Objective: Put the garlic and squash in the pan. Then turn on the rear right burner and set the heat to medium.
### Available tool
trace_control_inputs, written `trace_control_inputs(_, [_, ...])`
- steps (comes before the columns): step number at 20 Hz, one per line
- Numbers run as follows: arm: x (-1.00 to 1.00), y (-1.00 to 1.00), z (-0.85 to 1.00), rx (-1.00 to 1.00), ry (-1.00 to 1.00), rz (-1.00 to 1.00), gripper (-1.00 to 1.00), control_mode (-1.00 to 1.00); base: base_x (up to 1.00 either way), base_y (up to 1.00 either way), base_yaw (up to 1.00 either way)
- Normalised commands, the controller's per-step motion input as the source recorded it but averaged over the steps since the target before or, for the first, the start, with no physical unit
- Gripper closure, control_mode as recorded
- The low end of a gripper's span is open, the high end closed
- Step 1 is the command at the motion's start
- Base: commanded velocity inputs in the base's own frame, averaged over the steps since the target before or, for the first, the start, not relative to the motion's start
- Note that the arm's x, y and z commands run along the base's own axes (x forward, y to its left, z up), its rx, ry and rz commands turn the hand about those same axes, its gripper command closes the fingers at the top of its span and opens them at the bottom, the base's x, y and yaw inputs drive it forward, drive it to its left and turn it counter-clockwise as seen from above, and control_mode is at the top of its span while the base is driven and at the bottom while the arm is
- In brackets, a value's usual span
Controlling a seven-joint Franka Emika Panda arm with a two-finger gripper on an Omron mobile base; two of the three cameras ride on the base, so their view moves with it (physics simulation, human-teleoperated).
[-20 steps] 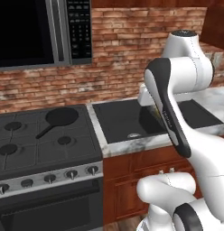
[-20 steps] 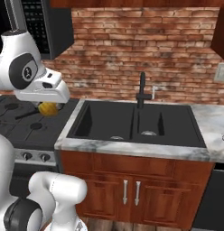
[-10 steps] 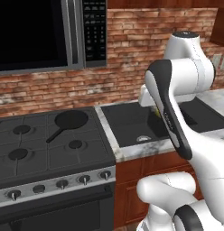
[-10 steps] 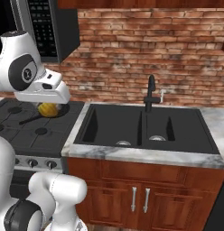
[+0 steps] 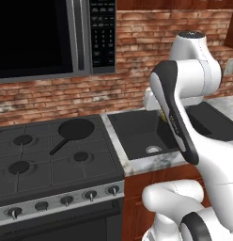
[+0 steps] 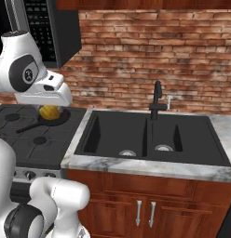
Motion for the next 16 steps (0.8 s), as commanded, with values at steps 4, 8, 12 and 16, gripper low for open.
trace_control_inputs(4, [0.0, 0.0, 0.0, 0.0, 0.0, 0.0, 1.0, 1.0, 0.0, 0.0, 0.0])
trace_control_inputs(8, [0.0, 0.0, 0.0, 0.0, 0.0, 0.0, 1.0, 1.0, 0.0, 0.0, 0.0])
trace_control_inputs(12, [0.0, 0.0, 0.0, 0.0, 0.0, 0.0, 1.0, -1.0, 0.0, 0.0, 0.0])
trace_control_inputs(16, [0.0, 0.13, -0.19, 0.04, 0.0, 0.07, 1.0, -1.0, 0.0, 0.0, 0.0])
